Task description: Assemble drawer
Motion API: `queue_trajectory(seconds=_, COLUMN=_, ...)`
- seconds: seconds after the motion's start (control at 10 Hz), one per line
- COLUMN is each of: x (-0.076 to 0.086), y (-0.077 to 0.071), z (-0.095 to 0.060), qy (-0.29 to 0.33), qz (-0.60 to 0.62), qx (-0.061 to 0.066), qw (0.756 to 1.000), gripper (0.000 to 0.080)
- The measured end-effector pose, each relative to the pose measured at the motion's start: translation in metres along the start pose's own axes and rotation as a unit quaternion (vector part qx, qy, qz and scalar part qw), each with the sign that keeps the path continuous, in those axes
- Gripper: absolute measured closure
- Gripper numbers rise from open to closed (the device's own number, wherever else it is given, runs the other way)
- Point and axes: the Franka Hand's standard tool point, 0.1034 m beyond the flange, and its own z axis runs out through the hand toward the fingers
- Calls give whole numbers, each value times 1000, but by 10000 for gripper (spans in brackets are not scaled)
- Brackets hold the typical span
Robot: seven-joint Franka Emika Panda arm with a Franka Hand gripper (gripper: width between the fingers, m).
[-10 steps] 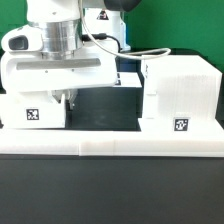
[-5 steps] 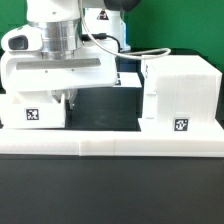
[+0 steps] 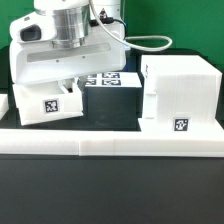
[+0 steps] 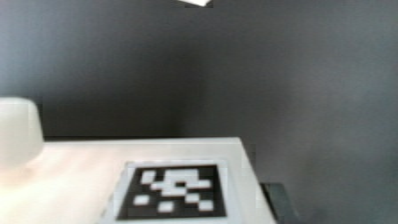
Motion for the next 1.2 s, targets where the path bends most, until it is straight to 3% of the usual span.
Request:
queue_trajectory(seconds=0.4, x=-2, y=2, z=3, qy=-5, qz=-107, qx=-6, qw=994, gripper=757)
queue_trajectory(seconds=0.8, x=2, y=-1, z=3, qy=-16, qz=-326, qx=-26, qw=945, gripper=757)
queue_trajectory(seconds=1.0, x=0, y=3, z=4, qy=-21, qz=-367, qx=-27, qw=930, gripper=757)
queue_trajectory(seconds=1.2, x=2, y=5, z=7, qy=-31, qz=-460, qx=-38, qw=887, gripper=757)
